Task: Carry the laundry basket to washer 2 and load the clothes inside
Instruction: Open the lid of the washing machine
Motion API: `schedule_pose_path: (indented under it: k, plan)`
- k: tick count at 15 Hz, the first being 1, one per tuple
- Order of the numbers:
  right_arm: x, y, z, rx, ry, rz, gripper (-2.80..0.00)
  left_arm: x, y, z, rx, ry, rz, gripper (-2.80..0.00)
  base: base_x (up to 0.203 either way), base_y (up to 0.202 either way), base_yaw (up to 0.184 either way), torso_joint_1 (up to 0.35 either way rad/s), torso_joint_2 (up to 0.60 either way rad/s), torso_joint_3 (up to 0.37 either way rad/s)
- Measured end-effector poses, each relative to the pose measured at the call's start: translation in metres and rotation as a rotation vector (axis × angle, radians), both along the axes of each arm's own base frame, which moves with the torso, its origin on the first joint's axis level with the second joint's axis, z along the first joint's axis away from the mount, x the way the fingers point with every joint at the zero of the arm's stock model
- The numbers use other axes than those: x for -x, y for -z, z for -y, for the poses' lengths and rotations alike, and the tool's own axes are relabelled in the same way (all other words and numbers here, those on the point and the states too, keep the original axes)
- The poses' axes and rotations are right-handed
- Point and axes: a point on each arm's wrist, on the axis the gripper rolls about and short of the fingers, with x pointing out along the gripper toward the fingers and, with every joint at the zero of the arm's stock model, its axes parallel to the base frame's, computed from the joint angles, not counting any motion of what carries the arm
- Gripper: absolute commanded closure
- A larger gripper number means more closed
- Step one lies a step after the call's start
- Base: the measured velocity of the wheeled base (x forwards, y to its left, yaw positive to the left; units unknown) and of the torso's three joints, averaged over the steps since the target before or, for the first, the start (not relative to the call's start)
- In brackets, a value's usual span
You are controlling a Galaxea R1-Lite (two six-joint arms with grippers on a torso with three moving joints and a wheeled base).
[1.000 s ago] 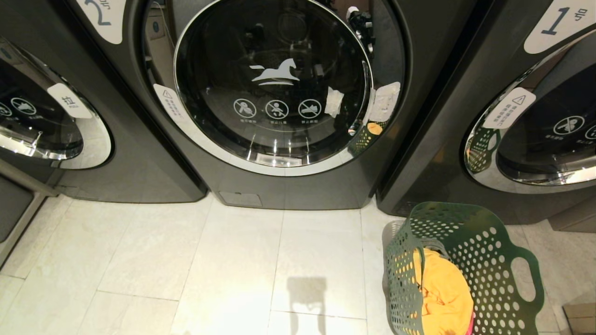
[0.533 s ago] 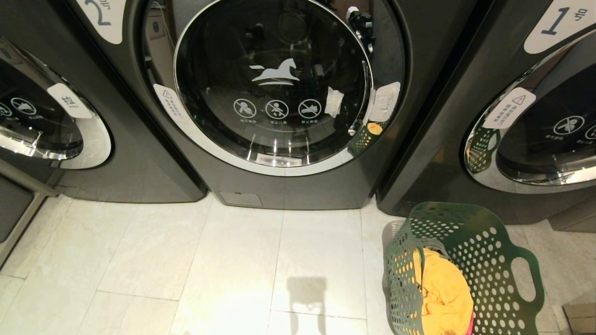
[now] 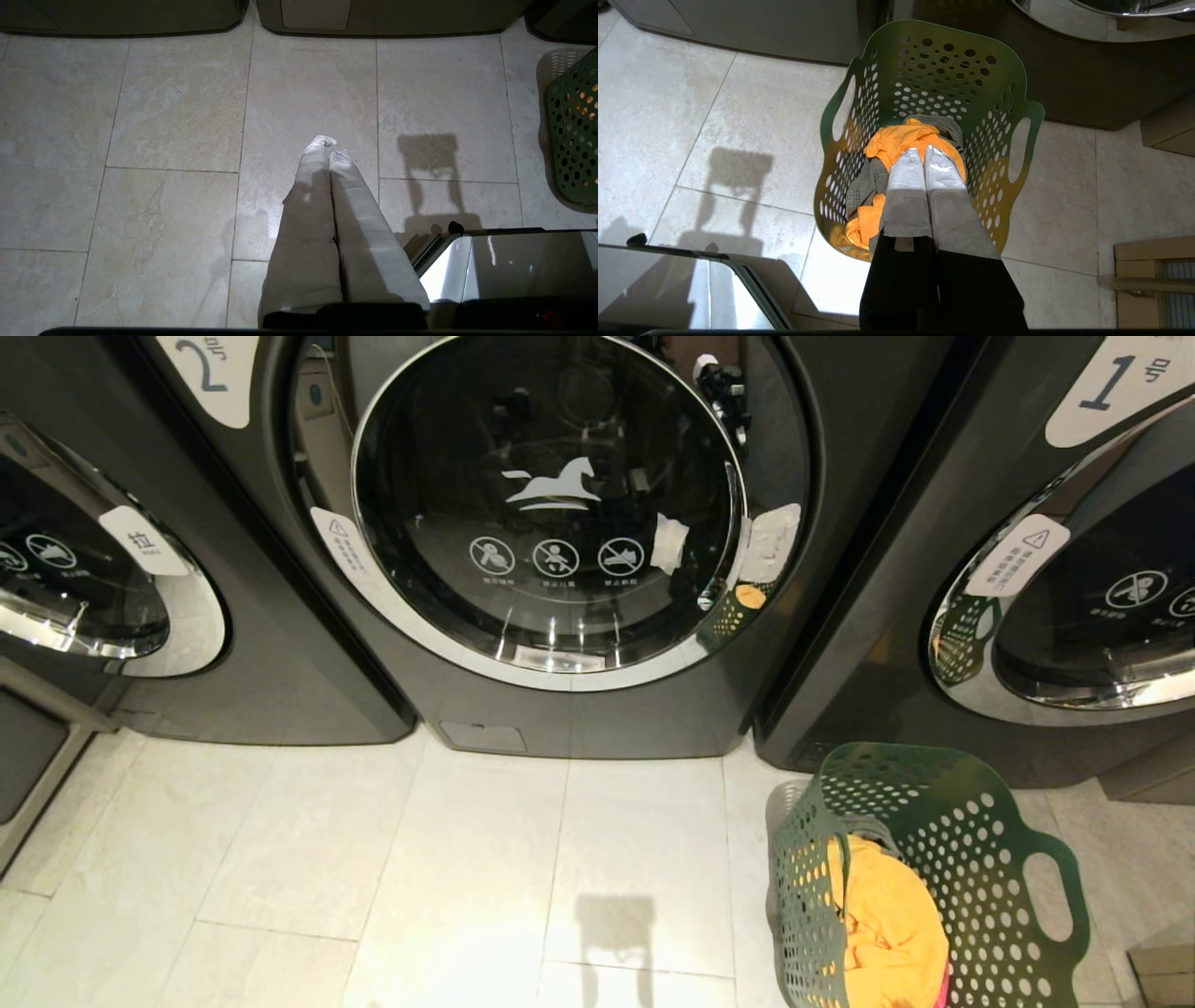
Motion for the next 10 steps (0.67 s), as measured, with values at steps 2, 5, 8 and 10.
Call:
schedule_pose_path:
  k: [2, 5, 8, 10]
  plan:
    - [0.0000, 0.0001, 0.0000, 0.000, 0.000, 0.000, 0.00, 0.0000, 0.0000, 0.0000, -0.002, 0.000, 0.000, 0.00, 0.000, 0.000, 0.000, 0.004, 0.01, 0.174]
    - [-0.0001, 0.0002, 0.0000, 0.000, 0.000, -0.001, 0.00, 0.0000, 0.0000, 0.0000, -0.002, 0.000, 0.000, 0.00, 0.000, 0.000, 0.000, 0.003, 0.00, 0.193]
    - [-0.0001, 0.0003, 0.0000, -0.004, 0.001, -0.002, 0.00, 0.0000, 0.0000, 0.0000, -0.003, 0.000, -0.001, 0.00, 0.000, 0.000, 0.000, 0.003, 0.00, 0.199]
    - [-0.0001, 0.0003, 0.0000, -0.005, 0.001, -0.002, 0.00, 0.0000, 0.0000, 0.0000, -0.003, 0.000, -0.001, 0.00, 0.000, 0.000, 0.000, 0.005, 0.00, 0.207]
